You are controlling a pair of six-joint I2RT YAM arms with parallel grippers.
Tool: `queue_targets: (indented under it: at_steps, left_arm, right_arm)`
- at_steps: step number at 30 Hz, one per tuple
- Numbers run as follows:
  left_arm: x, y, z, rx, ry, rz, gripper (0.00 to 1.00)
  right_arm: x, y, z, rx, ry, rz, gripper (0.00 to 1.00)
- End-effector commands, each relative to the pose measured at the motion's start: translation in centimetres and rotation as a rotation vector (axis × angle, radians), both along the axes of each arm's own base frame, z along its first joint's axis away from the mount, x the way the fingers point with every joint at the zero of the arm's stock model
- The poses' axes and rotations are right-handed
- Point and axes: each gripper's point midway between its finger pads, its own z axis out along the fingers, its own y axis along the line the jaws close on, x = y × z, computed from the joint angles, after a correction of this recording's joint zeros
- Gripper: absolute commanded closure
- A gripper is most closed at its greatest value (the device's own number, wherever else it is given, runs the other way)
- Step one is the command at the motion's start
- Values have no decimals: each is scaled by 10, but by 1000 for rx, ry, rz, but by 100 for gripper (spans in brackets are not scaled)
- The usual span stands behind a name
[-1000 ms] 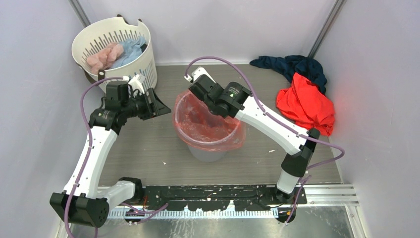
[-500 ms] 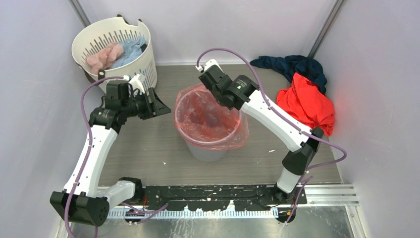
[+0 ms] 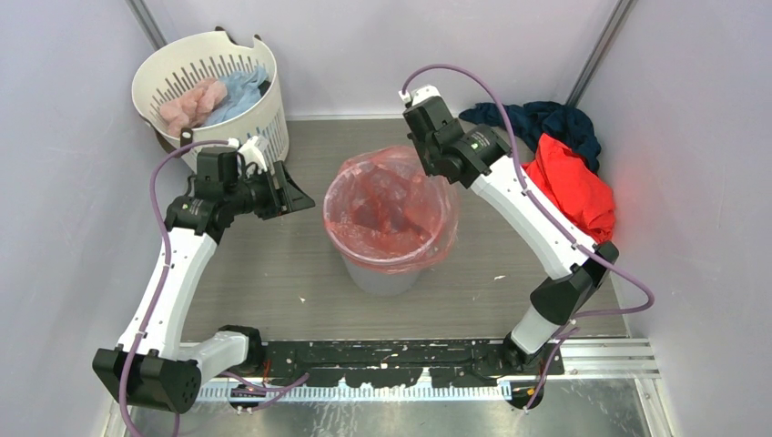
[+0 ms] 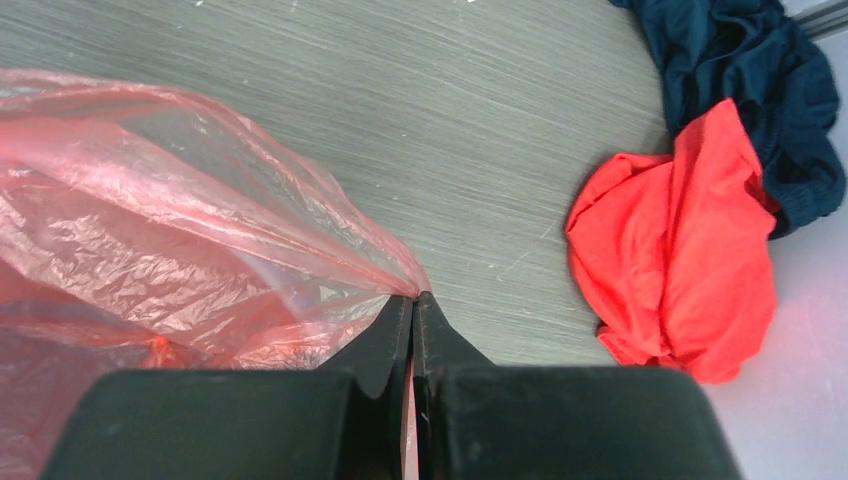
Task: Put the trash bags into the trash bin
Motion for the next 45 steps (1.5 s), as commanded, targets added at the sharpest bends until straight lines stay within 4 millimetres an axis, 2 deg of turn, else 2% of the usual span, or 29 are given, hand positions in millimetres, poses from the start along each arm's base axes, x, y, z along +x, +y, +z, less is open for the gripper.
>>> queue_targets:
  at_steps: [1,8,15,25,31,39,43,45]
  left_arm:
    - [4,-4,17,-18,-60,-25,44]
    - [3,-4,15,-23,-59,-24,44]
    - [3,-5,12,-27,-55,-26,44]
    - [2,-5,8,-30,-47,-23,45]
    - [0,-6,9,-36,-45,-25,45]
    - [-3,-6,11,-44,-47,-28,45]
    - [-5,-7,9,-51,-39,-32,45]
    - [-5,-8,7,-59,-35,-34,45]
  right_arm:
    - [-5,4,17,96,-42,15,94]
    - [-16,-3,-3,124,-7,-12,94]
    - [-30,-17,-2,178,11,-35,94]
    - [-73,-11,-21,332,128,-4,93]
    - [-84,-8,-45,368,175,-9,91]
    - [-92,-8,-60,377,216,-19,85]
    - [-96,-14,-57,378,209,-30,76]
    - [-99,-15,-54,383,205,-30,75]
